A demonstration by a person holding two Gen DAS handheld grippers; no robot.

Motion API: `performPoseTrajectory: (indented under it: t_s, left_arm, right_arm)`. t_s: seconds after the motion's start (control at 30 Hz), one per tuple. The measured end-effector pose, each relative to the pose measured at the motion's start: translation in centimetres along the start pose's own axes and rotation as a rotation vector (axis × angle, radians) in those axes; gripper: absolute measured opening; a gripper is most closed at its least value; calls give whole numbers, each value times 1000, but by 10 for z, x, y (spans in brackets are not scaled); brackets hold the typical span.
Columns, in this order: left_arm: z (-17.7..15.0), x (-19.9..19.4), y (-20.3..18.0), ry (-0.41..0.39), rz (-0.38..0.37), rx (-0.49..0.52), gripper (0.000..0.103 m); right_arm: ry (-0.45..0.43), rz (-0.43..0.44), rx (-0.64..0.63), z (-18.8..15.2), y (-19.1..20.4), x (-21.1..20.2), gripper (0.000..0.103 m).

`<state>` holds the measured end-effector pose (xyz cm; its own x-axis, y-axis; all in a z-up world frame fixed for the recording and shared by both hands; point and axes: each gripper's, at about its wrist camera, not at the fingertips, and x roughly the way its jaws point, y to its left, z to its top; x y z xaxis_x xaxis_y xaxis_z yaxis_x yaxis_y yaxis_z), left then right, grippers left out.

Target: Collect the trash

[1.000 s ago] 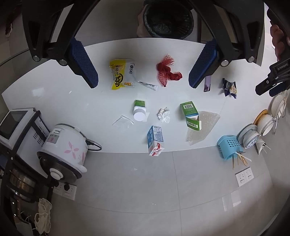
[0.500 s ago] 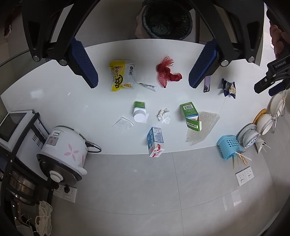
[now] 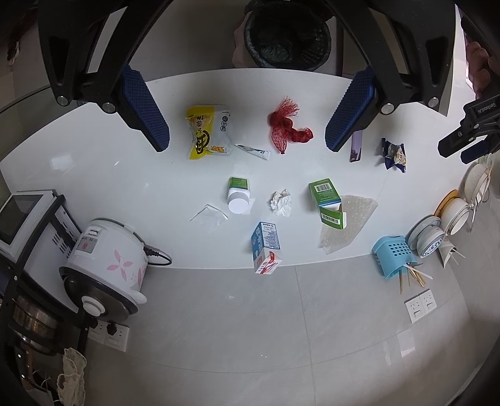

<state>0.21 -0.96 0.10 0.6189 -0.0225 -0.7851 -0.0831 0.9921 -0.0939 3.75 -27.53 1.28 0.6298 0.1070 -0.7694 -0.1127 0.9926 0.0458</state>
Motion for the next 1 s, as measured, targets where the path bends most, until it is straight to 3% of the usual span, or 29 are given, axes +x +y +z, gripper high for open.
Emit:
performPoseTrajectory:
  t_s: [1.0]
  left_arm:
    - [-3, -5, -3, -10, 28, -1, 97]
  right_arm:
    - [3, 4, -8, -1, 2, -2, 96]
